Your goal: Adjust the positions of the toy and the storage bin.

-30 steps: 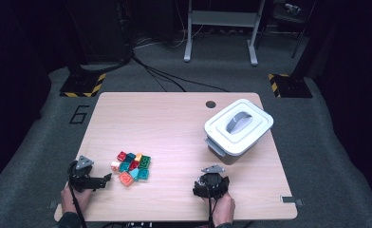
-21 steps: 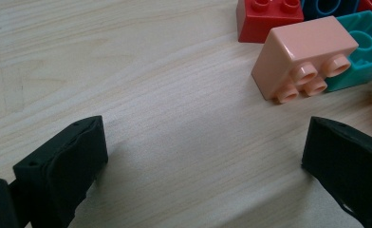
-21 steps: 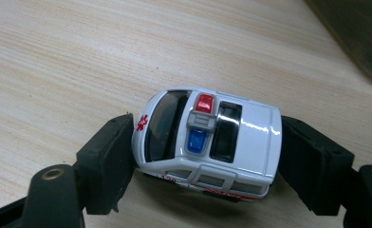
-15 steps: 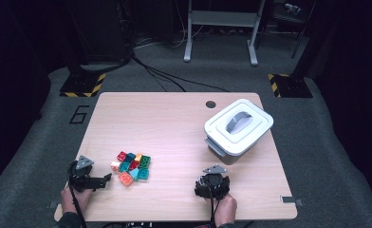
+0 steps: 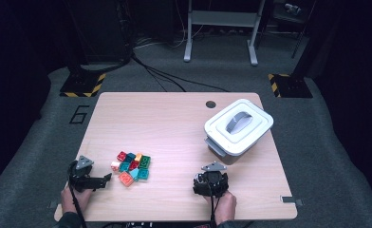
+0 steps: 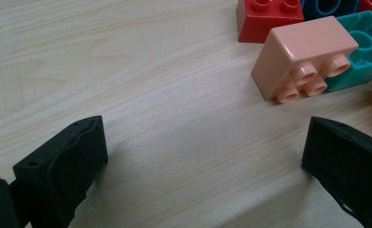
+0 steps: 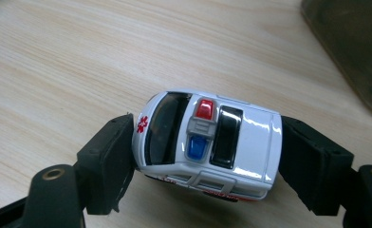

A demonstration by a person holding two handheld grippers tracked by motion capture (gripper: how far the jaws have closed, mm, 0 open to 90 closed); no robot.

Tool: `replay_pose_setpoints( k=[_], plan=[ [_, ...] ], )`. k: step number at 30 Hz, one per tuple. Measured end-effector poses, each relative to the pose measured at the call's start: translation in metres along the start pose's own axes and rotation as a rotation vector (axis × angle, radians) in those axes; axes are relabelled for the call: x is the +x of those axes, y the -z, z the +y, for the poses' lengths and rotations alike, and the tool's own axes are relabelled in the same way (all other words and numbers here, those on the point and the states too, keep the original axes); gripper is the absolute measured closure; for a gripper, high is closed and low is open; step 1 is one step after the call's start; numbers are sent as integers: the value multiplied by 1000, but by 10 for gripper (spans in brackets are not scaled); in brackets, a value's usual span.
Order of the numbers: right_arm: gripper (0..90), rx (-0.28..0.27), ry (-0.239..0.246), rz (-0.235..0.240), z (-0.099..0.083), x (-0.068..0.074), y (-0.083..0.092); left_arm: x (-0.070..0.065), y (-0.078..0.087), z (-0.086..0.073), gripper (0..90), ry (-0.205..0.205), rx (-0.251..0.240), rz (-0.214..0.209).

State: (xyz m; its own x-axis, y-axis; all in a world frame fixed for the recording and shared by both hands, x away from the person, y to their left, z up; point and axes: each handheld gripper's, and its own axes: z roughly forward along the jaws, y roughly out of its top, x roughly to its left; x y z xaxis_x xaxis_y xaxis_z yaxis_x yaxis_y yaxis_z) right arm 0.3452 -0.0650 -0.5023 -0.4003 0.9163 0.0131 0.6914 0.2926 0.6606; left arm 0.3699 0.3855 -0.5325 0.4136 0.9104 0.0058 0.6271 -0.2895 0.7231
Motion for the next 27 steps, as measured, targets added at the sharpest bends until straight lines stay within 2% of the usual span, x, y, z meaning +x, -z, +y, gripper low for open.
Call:
replay_pose_setpoints(
  k=[1, 2, 9, 11, 19, 23, 24, 27],
  plan=[
    [235, -2, 11, 1, 2, 1, -1, 0, 0, 0, 9, 0, 0, 0],
    [235, 2, 2, 3, 3, 3, -1, 0, 0, 0, 9, -1, 1, 0],
    [235, 18, 70, 43, 17, 20, -6, 0, 0, 0, 9, 0, 0, 0],
    [235, 27, 70, 58, 22, 26, -7, 0, 0, 0, 9, 0, 0, 0],
    [235, 33, 158, 116, 43, 48, -16, -1, 0, 0, 9, 8, -1, -1],
    [235, 53, 165, 151, 52, 62, -20, 0, 0, 0, 9, 7, 2, -1],
    [235, 45, 192, 162, 56, 65, -23, 0, 0, 0, 9, 7, 2, -1],
    [235, 63, 225, 177, 61, 75, -29, 0, 0, 0, 9, 6, 2, -1]
  ],
)
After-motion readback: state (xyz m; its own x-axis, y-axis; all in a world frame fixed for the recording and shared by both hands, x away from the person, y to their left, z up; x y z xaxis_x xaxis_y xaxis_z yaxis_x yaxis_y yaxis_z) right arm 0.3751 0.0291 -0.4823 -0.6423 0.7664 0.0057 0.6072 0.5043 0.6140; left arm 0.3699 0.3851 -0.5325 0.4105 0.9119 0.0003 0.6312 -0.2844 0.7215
